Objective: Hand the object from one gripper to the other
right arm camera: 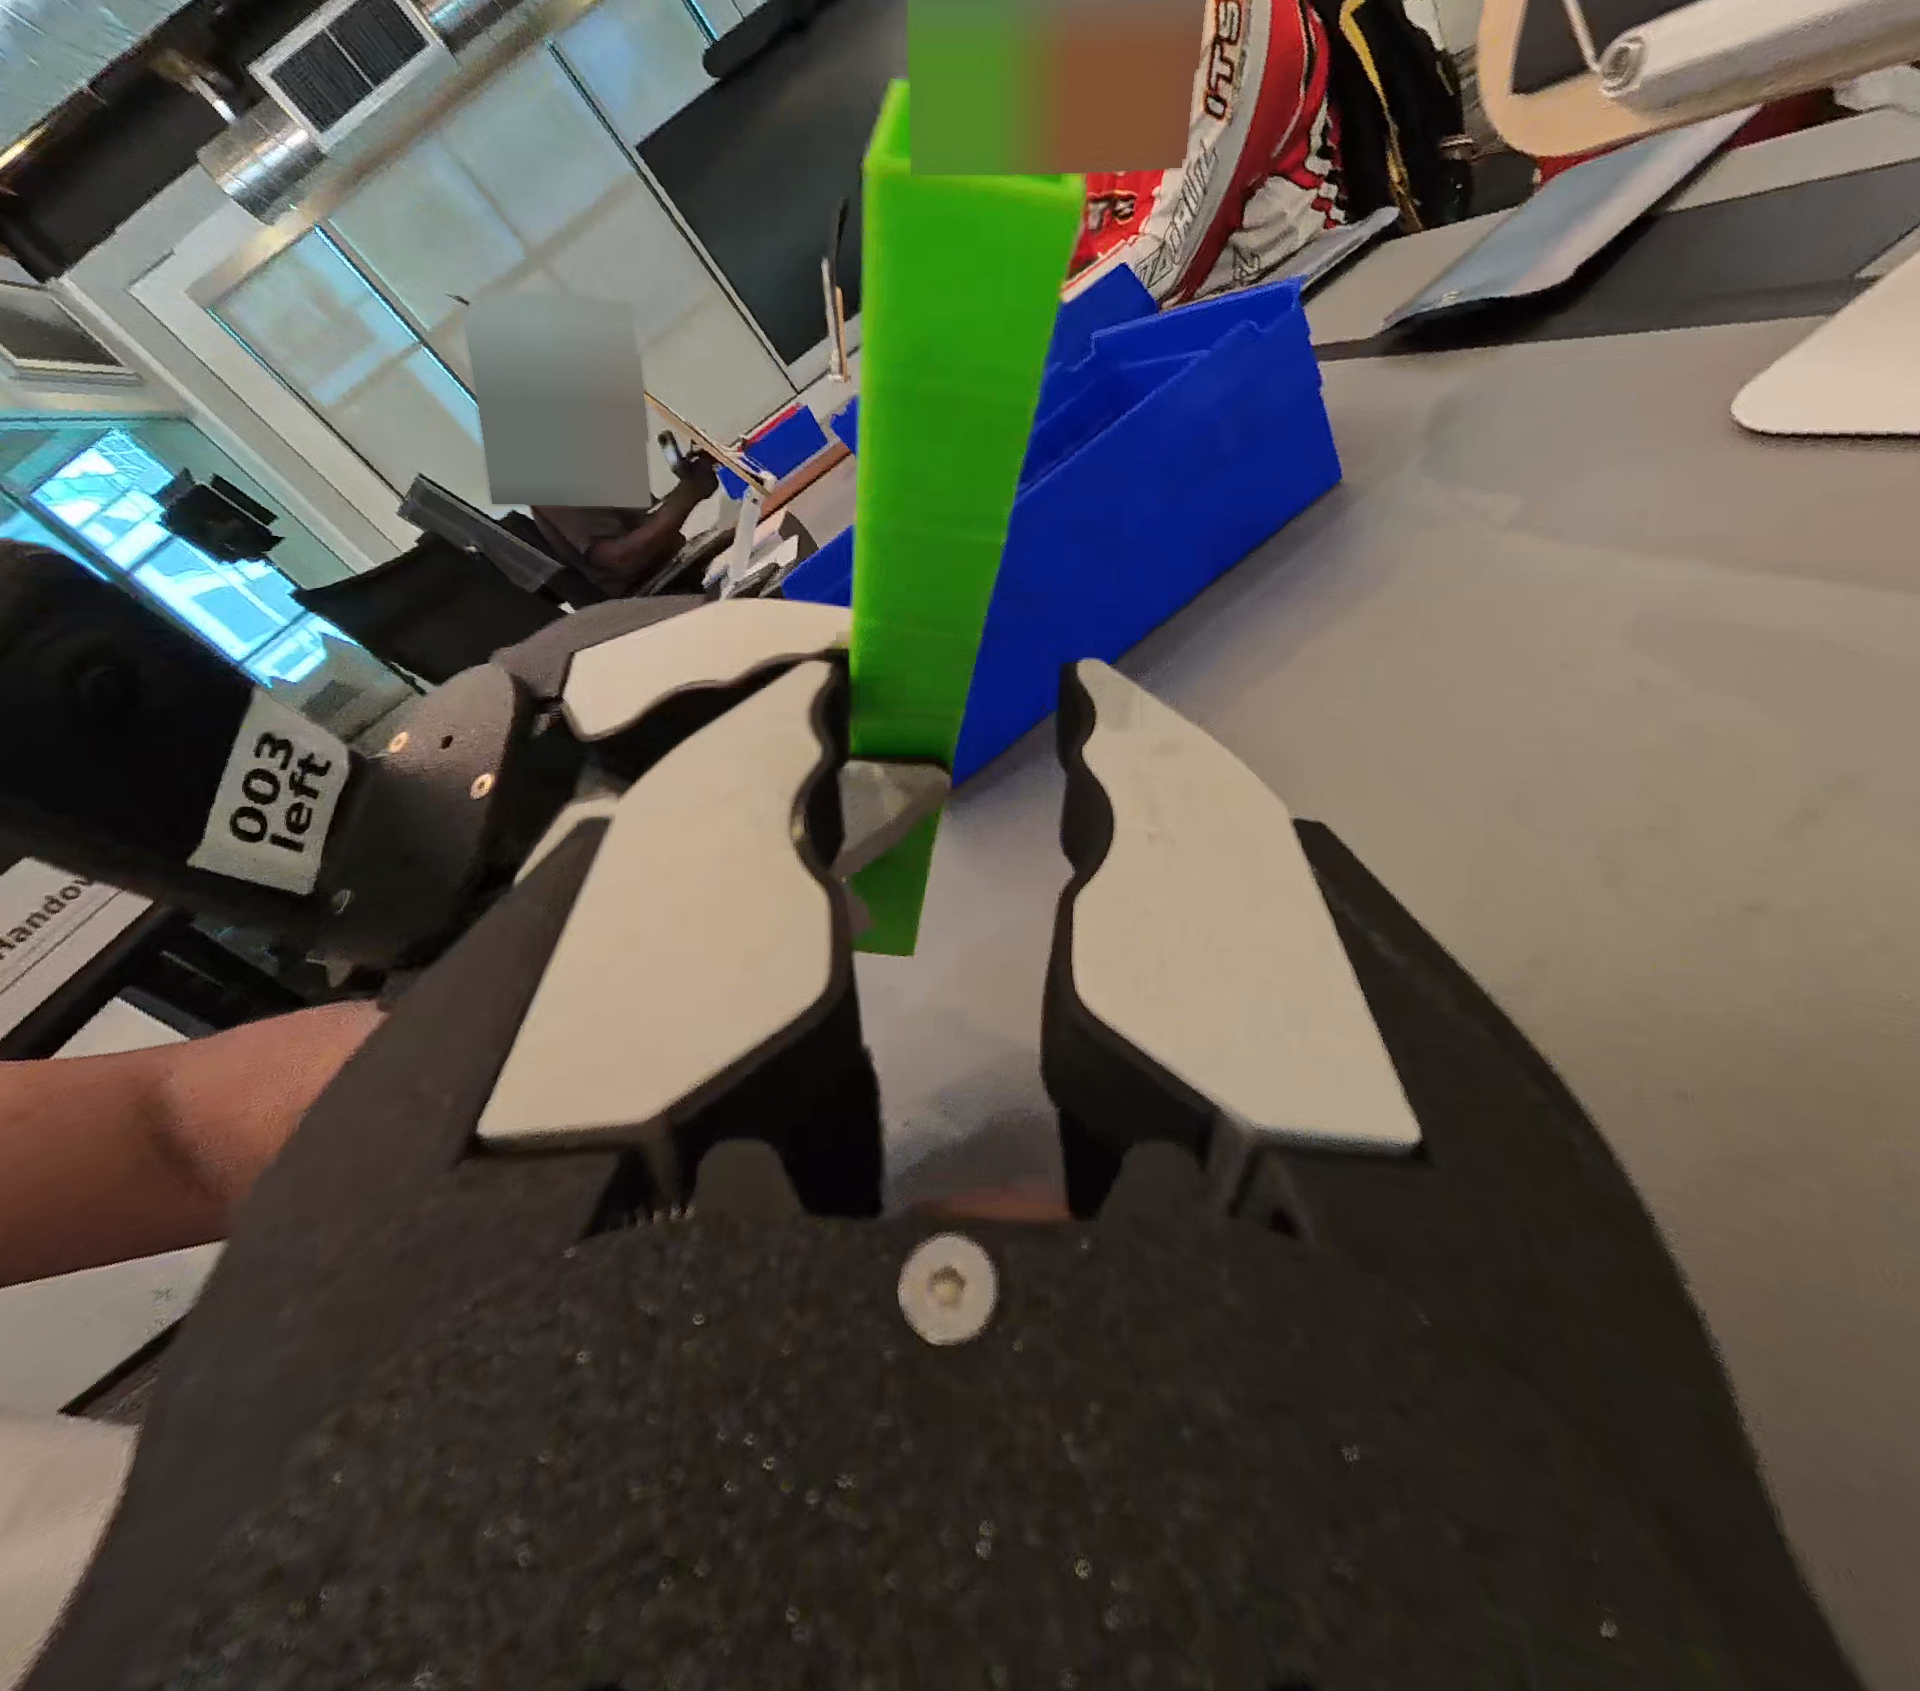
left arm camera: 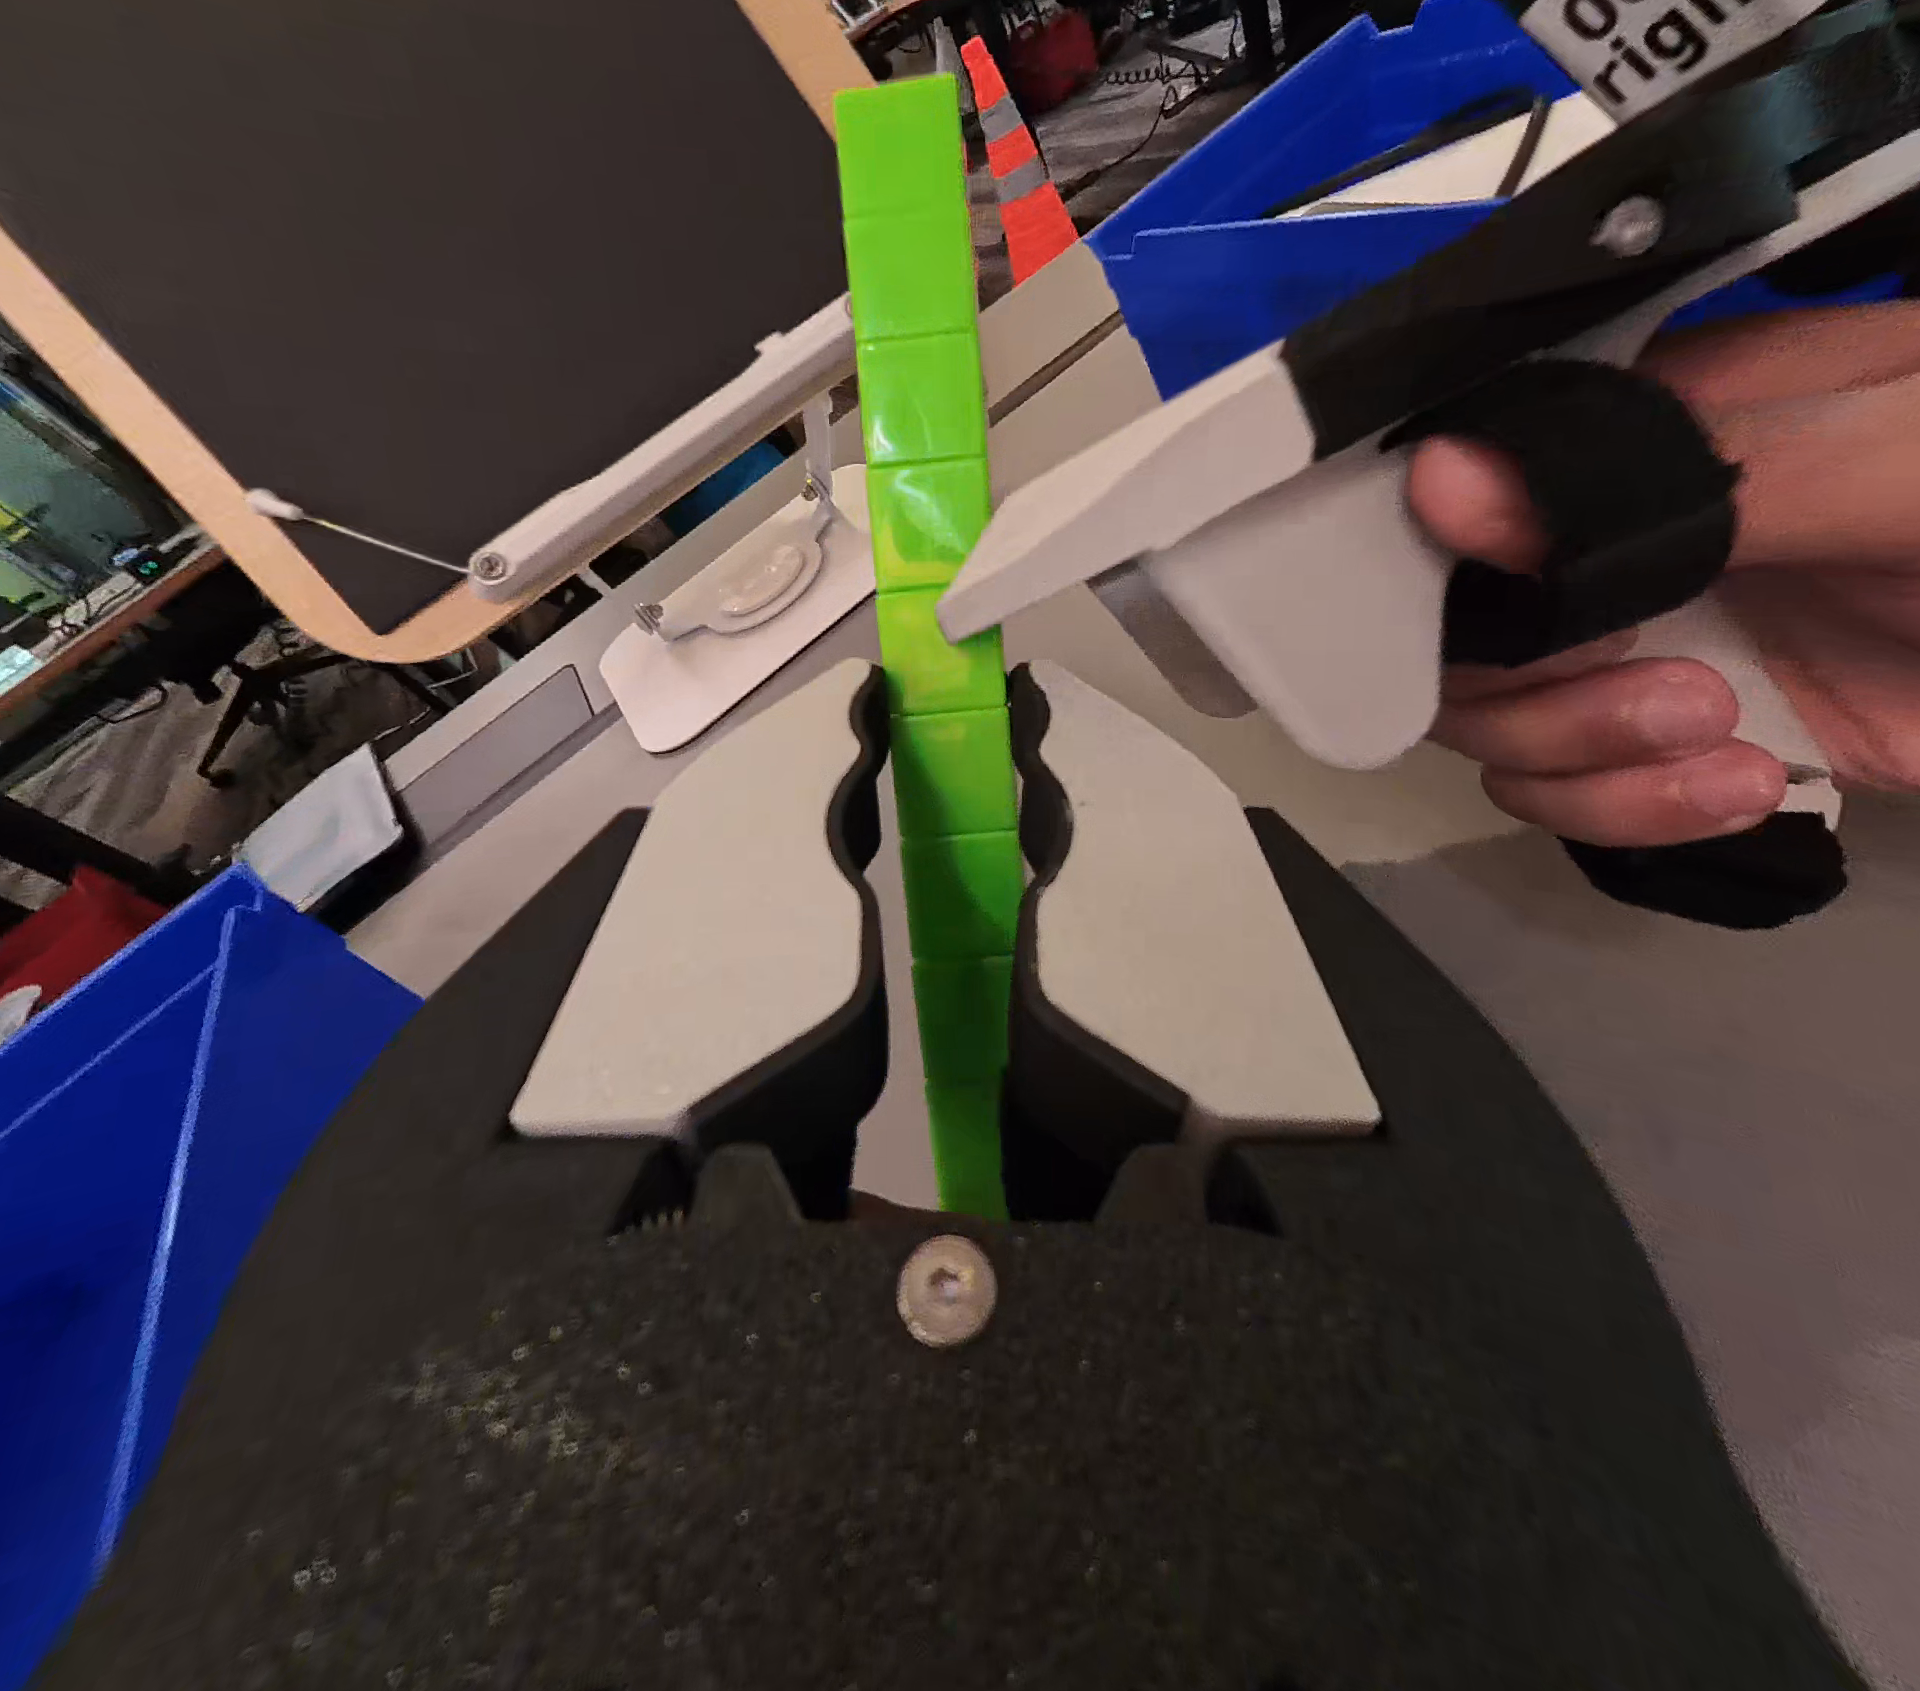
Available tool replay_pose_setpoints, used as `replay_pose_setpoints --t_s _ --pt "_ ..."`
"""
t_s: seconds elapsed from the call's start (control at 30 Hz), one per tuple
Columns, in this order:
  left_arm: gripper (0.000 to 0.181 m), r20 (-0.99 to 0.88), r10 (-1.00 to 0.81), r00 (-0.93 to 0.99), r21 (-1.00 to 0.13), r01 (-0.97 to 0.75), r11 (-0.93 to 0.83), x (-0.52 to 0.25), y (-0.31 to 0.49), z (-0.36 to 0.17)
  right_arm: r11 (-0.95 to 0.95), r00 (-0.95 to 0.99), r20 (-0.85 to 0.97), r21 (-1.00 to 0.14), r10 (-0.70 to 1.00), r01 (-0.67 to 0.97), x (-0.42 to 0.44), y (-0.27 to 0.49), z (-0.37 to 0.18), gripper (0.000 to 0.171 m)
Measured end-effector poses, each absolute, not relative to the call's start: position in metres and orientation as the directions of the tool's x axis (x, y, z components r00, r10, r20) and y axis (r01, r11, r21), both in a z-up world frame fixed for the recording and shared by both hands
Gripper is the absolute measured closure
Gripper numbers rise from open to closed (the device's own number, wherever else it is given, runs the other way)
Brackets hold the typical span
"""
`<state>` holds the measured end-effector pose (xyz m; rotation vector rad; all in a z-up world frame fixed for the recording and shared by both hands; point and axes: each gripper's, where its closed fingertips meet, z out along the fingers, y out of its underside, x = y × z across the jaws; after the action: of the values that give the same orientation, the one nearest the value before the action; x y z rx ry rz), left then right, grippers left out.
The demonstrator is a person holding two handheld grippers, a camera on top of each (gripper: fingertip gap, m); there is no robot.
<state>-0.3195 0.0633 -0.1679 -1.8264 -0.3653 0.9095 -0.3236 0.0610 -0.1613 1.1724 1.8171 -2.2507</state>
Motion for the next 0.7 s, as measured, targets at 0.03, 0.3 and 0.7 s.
replay_pose_setpoints --t_s 0.03,0.3,0.7 --pt "0.159 -0.418 0.611 0.672 -0.885 -0.151 -0.440 -0.319 0.065 -0.170 -0.338 -0.711 -0.568 -0.822 0.414 0.459 -0.325 0.063 -0.162 0.131" --pt "0.159 -0.415 0.594 0.690 -0.884 -0.149 -0.444 -0.318 0.067 -0.184 -0.330 -0.709 -0.629 -0.775 0.318 0.540 -0.319 0.060 -0.171 0.150" --pt "0.143 -0.090 0.633 0.769 -0.986 0.019 -0.164 -0.307 0.035 -0.167 0.413 -0.382 0.411 -0.907 0.828 -0.081 -0.343 0.151 -0.141 0.150"
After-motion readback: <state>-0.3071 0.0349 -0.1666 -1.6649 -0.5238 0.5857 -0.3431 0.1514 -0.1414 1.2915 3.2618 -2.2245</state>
